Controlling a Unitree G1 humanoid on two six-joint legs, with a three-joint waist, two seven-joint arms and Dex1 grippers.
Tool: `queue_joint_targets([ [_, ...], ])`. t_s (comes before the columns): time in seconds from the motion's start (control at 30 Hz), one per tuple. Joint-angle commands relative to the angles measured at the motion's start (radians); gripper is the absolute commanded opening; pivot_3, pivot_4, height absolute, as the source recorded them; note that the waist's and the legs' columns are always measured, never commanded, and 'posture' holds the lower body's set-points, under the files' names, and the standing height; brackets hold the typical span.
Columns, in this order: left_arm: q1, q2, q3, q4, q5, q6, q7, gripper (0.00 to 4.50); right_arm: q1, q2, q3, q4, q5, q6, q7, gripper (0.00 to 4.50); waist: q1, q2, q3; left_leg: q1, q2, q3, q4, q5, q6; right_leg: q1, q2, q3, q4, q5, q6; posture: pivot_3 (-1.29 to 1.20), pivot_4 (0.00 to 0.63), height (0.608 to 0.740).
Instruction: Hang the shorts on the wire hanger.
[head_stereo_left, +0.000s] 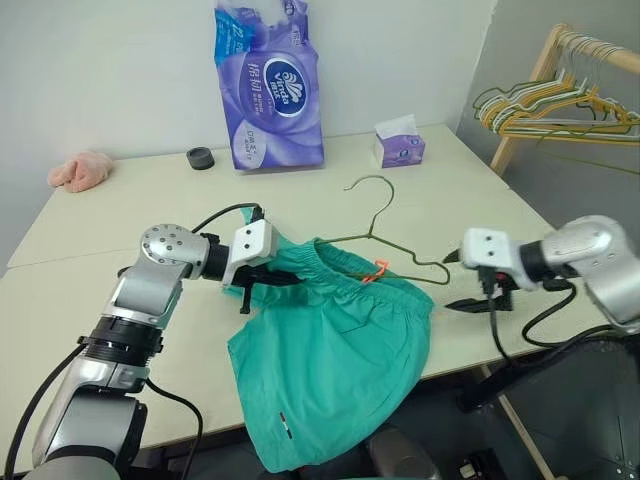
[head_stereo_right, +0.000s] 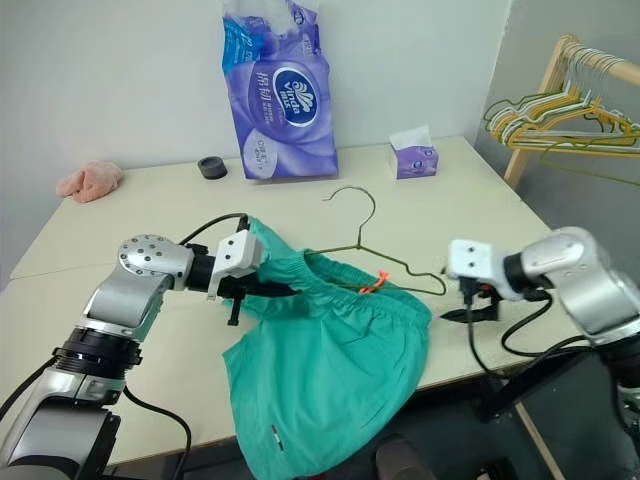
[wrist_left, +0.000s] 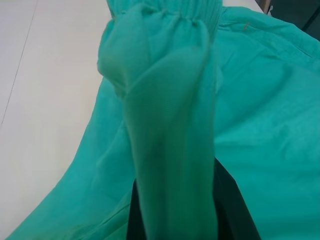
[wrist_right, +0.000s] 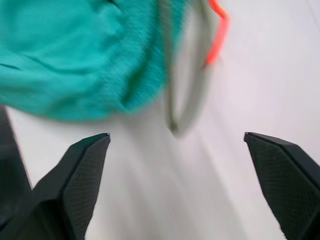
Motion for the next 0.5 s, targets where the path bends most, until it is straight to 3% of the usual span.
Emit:
queue_joint_targets([
  [0.03,-0.006,0.016,0.03,-0.017,-0.01,-0.007,0.016,0.0,0.089,0.048,-0.124,0.008,0.093,0.063,-0.047,4.47,0.0,0.0,0.0,0.0,0.0,0.0,0.0,0.0,0.0,0.0,0.0,0.0,0.0,0.0,0.0,-0.35,0.037,0.74],
  [0.23,0.002,0.021,0.03,-0.019,-0.016,-0.007,0.019,0.0,0.356,0.266,-0.242,-0.237,0.272,0.211,-0.216,4.47,0.0,0.0,0.0,0.0,0.001,-0.001,-0.001,0.0,0.0,0.0,0.002,0.0,0.001,0.0,0.0,-0.35,0.047,0.74],
  [0.5,-0.004,0.017,0.027,-0.021,-0.017,-0.004,0.024,0.0,0.418,0.456,-0.204,-0.279,0.272,0.292,-0.427,4.47,0.01,0.0,0.0,0.001,0.0,0.0,0.0,0.0,0.0,0.001,0.002,0.001,0.001,0.0,0.0,-0.34,0.049,0.74],
])
